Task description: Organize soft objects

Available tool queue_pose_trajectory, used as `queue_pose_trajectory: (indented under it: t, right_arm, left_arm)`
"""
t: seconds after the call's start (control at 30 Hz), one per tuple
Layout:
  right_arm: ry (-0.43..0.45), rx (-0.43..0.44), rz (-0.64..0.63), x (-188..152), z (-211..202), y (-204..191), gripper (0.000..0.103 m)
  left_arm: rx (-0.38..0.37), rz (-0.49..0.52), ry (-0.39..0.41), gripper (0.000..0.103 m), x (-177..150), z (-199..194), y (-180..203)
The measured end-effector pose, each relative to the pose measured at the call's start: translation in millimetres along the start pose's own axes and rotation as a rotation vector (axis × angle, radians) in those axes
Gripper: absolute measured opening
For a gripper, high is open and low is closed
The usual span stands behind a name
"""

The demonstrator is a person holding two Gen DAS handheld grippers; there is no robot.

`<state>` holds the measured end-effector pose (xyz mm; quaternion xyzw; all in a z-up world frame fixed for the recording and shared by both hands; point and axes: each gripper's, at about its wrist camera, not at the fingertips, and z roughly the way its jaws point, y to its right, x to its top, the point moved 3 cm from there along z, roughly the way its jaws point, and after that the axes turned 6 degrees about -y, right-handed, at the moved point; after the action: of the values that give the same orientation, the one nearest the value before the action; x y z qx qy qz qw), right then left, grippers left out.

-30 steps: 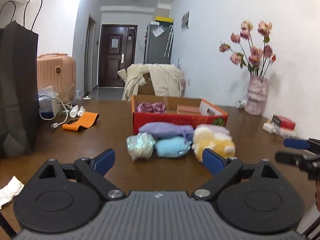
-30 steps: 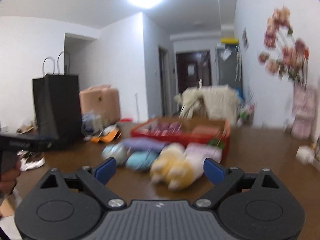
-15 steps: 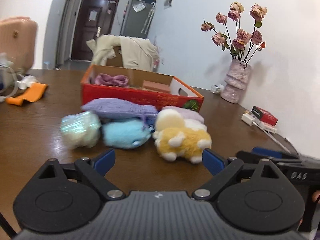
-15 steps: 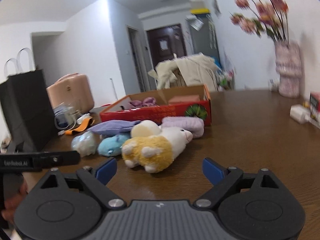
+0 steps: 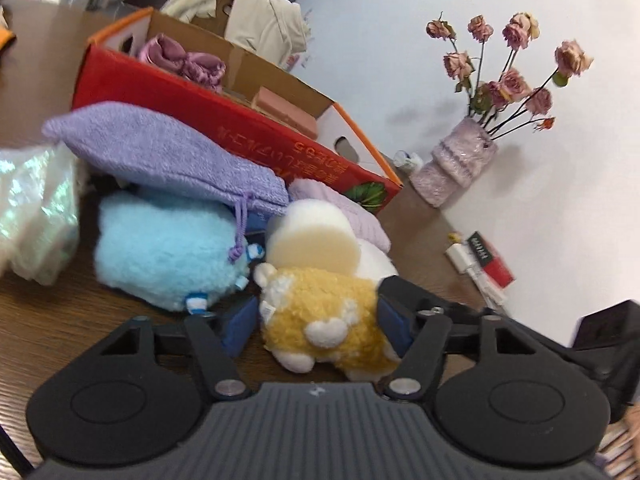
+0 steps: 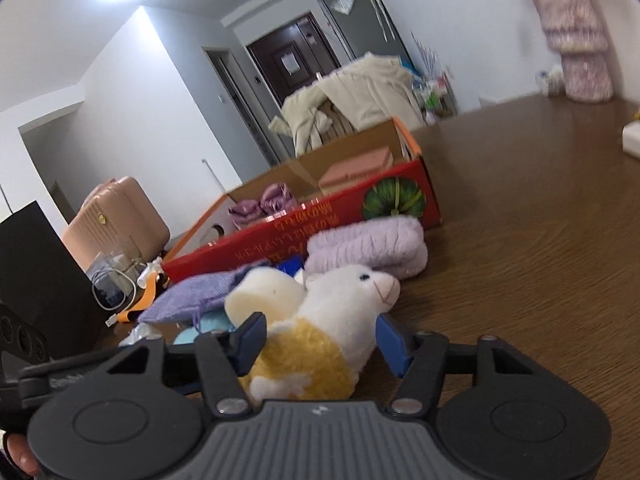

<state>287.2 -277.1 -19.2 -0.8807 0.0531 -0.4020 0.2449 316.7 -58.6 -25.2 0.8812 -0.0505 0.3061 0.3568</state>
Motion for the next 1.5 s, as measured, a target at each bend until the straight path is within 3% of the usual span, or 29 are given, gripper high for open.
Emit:
queue_pose_trajectory:
  t: [0.13, 0.57, 0.9, 1.03, 1.17, 1.4, 1.5]
  right_arm:
    - [-0.012, 0.012, 0.024, -0.9, -5.0, 1.9, 0.054]
    - [-0.029, -0.014, -0.031, -57.7, -82.0, -1.7, 0.054]
    - [0.039, 0.008, -0.075, -50.3, -103.7, -11.9, 0.054]
    - [0.091, 0.013, -0.126, -18.0, -104.3, -20.6, 0.054]
    - [0.135, 0.033, -0.204, 42.9, -81.8, -29.2, 0.054]
    - [0.036, 0.106, -0.143, 152.9, 26.3, -23.9, 0.054]
    - [-0.061, 0.113, -0.116, 176.0, 84.0, -16.8, 0.054]
  left_arm:
    - [-0.001, 0.017, 0.001, 0.051, -3.4, -3.1, 6.5]
    - [0.009, 0.123, -0.044, 0.051, -87.7, -43.9, 58.6]
    - [-0.01, 0.155, 0.017, 0.05, -85.7, -60.5, 75.2]
    - [-0.029, 0.176, 0.062, 0.05, -58.2, -59.9, 86.7]
    - [-0.028, 0.193, 0.135, 0.05, 2.5, -48.5, 93.5]
    - [0.084, 0.129, 0.171, 0.05, 116.8, 1.0, 60.9]
    - [0.176, 0.124, 0.117, 0.05, 148.7, 31.2, 36.9]
